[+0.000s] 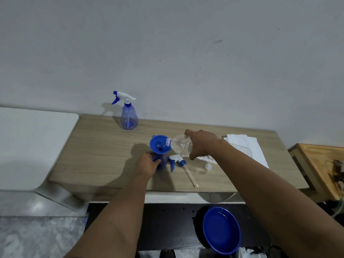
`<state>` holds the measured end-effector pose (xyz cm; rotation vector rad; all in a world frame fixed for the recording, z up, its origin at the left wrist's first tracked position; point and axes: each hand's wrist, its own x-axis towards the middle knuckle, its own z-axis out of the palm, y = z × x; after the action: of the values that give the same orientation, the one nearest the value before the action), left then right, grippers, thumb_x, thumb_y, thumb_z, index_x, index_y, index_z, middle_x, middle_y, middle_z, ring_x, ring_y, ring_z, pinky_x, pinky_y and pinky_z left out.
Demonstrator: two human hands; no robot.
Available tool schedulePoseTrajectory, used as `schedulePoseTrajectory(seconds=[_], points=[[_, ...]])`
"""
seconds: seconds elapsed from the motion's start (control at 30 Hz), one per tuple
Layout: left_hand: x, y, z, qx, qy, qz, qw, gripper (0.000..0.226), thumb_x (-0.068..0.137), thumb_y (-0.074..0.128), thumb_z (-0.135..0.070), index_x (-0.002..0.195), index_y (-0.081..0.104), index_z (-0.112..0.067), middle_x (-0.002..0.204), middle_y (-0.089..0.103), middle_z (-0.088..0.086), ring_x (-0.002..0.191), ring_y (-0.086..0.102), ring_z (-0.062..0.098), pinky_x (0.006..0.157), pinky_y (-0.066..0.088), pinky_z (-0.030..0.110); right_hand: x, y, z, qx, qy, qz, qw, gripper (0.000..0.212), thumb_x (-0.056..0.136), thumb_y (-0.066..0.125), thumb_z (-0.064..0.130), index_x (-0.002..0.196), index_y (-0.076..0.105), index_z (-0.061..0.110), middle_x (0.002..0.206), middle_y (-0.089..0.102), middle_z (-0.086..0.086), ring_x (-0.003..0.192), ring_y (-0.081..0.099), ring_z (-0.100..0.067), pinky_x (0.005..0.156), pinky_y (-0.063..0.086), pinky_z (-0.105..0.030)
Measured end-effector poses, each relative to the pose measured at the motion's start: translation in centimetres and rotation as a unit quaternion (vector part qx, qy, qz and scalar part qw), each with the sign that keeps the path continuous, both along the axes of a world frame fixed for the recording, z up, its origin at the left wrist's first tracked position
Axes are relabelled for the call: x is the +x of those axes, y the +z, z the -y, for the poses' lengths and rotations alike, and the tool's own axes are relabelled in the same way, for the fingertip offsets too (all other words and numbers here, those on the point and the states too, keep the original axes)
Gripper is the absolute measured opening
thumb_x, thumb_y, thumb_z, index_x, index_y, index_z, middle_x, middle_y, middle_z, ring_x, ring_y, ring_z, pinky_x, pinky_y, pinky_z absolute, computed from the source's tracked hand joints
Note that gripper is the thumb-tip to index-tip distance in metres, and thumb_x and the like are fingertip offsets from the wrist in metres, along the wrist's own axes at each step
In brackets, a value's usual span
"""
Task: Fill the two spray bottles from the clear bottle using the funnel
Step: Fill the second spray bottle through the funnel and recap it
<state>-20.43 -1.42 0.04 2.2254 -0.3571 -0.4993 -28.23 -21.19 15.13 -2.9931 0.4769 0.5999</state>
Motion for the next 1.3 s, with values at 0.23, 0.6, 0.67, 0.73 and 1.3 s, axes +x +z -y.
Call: schedulePoseTrajectory(seconds=[0.23,0.6,0.67,0.73,1.3], points=[[-0.03,0.04,0.02,0.006,-0.004,-0.003,1.000,0.019,0.086,0.073,-0.021,0.104,0.070,-0.013,0.095,0.074,0.010,0.089,0.069,0.030,0.079,0.055,0.038,0.03,0.01,-0.15,-0.006,0.004,-0.007,1.000,0.086,0.066,0.088,0.039,0.137,0.042,0.028,0.111,0.066,-0.002,0.096,0.063,-0.027,0.080,0.060,-0.042],[0.04,0.10,0.04,0.002,-0.008,-0.007,1.000,0.020,0.086,0.072,-0.020,0.104,0.070,-0.011,0.096,0.074,0.011,0.090,0.068,0.030,0.073,0.048,0.031,-0.08,-0.19,-0.24,-0.002,0.005,-0.007,1.000,0.084,0.067,0.088,0.037,0.137,0.042,0.027,0.111,0.066,-0.001,0.095,0.062,-0.026,0.078,0.058,-0.039],[0.05,0.03,0.02,0.002,-0.009,-0.008,1.000,0.020,0.086,0.072,-0.020,0.104,0.070,-0.012,0.096,0.074,0.011,0.090,0.068,0.031,0.074,0.049,0.032,-0.04,-0.19,-0.27,-0.001,0.004,-0.007,1.000,0.085,0.067,0.088,0.037,0.137,0.042,0.027,0.109,0.065,-0.001,0.095,0.062,-0.026,0.078,0.058,-0.039],[0.05,0.06,0.00,0.007,-0.007,-0.006,1.000,0.021,0.085,0.073,-0.022,0.105,0.070,-0.013,0.096,0.074,0.010,0.089,0.069,0.031,0.075,0.052,0.034,-0.01,-0.17,-0.26,-0.002,0.002,-0.007,1.000,0.085,0.066,0.088,0.038,0.137,0.042,0.027,0.107,0.064,-0.001,0.094,0.063,-0.026,0.078,0.059,-0.040],[0.08,0.00,0.12,0.007,-0.001,-0.011,1.000,0.019,0.085,0.073,-0.021,0.102,0.070,-0.012,0.093,0.074,0.009,0.086,0.069,0.028,0.078,0.055,0.038,-0.34,0.12,-0.18,0.008,0.002,-0.003,1.000,0.085,0.069,0.089,0.037,0.139,0.041,0.026,0.097,0.057,0.004,0.091,0.061,-0.025,0.073,0.054,-0.036]])
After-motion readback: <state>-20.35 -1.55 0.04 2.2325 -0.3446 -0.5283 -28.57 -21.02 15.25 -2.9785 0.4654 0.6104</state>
